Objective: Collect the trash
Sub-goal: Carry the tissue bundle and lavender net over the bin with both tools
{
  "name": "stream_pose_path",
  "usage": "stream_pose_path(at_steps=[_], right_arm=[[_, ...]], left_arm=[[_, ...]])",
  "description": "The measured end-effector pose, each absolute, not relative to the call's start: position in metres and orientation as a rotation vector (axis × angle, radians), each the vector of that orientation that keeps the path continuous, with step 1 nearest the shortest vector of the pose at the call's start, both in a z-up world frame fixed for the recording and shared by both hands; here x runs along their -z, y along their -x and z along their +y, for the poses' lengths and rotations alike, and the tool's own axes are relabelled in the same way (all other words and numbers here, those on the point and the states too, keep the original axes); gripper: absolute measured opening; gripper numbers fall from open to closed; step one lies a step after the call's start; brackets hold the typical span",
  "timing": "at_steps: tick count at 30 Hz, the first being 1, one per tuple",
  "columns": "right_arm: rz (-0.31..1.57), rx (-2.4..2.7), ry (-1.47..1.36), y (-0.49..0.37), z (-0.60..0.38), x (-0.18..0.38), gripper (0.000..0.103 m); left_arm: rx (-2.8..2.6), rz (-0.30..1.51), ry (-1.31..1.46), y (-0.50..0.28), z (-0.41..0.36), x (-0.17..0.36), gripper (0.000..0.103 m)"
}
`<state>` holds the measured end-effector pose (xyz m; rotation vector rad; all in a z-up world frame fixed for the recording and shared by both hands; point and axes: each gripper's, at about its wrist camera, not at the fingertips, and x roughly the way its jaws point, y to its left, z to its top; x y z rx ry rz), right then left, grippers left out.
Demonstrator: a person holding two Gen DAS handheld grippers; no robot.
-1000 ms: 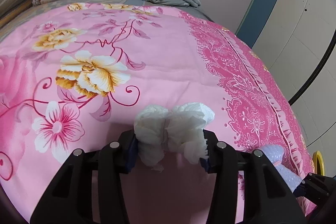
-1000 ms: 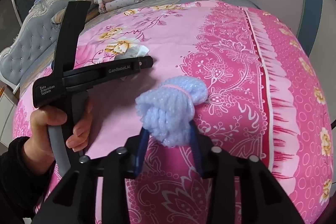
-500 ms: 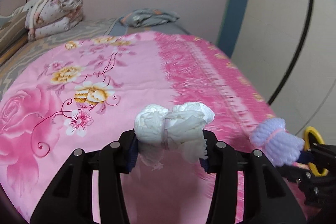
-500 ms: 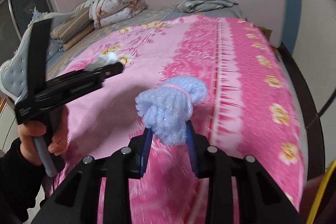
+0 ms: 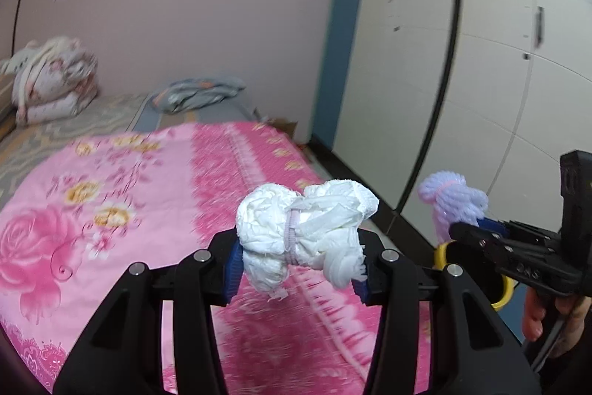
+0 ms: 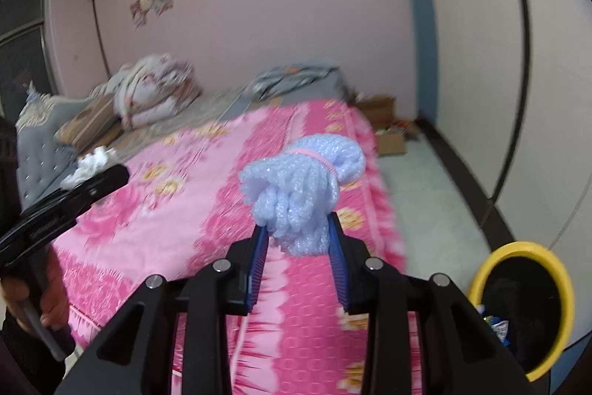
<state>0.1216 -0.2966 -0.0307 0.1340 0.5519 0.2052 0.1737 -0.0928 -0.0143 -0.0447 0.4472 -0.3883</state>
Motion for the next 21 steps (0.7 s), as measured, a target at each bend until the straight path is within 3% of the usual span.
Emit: stream_pose_path(at_steps=[21], right_arm=[[0.385, 0.080, -0.284, -0.069, -0.462, -0.002, 0.030]], left_arm=[[0.618, 0.393, -0.083, -0.138, -0.257, -0.029, 0.044]])
